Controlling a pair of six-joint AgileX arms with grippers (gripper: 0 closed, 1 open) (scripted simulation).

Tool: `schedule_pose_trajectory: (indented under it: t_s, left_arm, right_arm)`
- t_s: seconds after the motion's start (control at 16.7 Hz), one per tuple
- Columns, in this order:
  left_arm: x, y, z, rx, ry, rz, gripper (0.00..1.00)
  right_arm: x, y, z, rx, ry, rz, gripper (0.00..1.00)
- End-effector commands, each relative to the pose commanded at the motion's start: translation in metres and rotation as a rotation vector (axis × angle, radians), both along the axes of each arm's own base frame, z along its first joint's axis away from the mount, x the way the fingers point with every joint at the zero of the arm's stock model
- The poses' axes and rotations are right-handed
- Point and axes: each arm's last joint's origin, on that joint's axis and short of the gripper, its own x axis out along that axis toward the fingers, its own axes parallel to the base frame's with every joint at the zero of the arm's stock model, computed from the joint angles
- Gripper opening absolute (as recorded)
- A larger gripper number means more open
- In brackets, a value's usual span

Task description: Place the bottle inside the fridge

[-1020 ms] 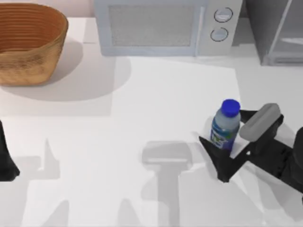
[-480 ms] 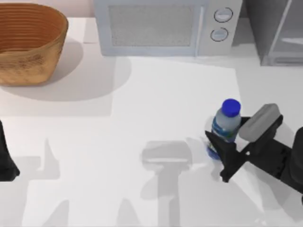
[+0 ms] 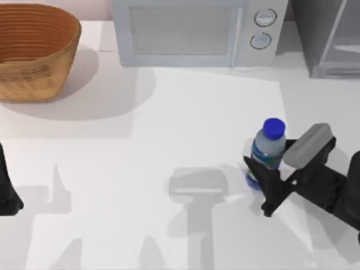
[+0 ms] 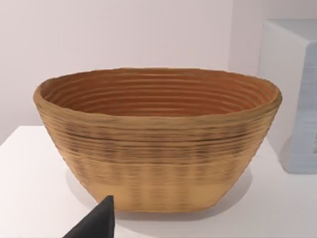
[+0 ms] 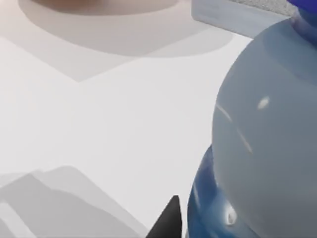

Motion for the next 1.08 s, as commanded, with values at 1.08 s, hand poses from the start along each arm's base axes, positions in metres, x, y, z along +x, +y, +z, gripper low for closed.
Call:
schedule_pose_trajectory:
  t_s: [1.08]
  left_arm:
    - [0.000, 0.000, 0.000, 0.000, 0.000, 0.000, 1.00]
  right_arm:
    - [0.003, -0.082, 0.039, 0.003, 0.029, -0.004, 0.01]
